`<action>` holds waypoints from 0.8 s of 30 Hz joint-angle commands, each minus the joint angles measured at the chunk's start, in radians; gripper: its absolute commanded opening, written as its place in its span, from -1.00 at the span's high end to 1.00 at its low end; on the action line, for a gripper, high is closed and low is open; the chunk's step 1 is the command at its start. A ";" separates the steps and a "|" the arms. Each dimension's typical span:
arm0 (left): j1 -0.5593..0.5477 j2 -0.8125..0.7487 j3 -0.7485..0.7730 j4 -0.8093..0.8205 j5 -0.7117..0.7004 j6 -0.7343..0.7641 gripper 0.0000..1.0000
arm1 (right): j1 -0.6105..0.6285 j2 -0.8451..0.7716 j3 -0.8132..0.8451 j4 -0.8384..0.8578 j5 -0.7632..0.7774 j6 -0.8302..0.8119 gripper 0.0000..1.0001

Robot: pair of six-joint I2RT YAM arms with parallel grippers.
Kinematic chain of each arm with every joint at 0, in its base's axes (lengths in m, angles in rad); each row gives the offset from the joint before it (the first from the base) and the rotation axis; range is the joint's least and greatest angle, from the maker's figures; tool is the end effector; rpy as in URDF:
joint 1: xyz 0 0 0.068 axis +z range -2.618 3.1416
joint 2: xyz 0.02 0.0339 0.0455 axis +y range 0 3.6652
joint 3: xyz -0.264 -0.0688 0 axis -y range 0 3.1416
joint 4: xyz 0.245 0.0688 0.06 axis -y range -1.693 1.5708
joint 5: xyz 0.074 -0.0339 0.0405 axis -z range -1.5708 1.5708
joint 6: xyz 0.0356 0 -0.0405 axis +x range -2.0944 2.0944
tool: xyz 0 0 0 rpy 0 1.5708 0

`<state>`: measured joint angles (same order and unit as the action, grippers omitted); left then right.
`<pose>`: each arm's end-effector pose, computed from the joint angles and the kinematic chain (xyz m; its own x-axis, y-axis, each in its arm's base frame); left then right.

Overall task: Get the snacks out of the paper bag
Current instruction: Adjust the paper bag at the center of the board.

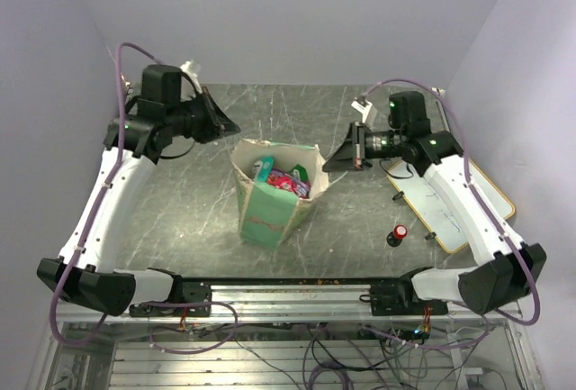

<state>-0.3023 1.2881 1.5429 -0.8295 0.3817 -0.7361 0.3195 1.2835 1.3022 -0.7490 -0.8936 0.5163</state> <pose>0.2425 -0.0895 0.4287 -0.7705 -0.4124 -0.4861 0.0775 0.6962 -0.7136 0.2389 0.1082 0.3670 -0.9200 0.0214 -0.3912 -0.3379 0.4622 0.8199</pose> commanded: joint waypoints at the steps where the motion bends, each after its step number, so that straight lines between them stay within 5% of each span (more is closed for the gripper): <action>1: 0.123 0.003 0.168 -0.023 -0.033 0.079 0.86 | 0.131 0.093 0.100 0.143 0.043 0.068 1.00; 12: 0.273 0.138 0.582 -0.327 -0.379 0.308 0.86 | 0.448 0.496 0.424 0.401 0.096 0.235 1.00; 16: 0.274 0.106 0.434 -0.278 -0.342 0.329 0.86 | 0.461 0.545 0.366 0.448 0.086 0.241 1.00; 24: 0.273 -0.073 -0.006 0.023 0.084 0.172 0.86 | 0.466 0.476 0.189 0.396 0.101 0.180 1.00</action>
<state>-0.0280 1.3209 1.6539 -1.0401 0.2241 -0.4797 0.7845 1.8351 1.5345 -0.3462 -0.7746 0.7311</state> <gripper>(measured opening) 0.078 0.011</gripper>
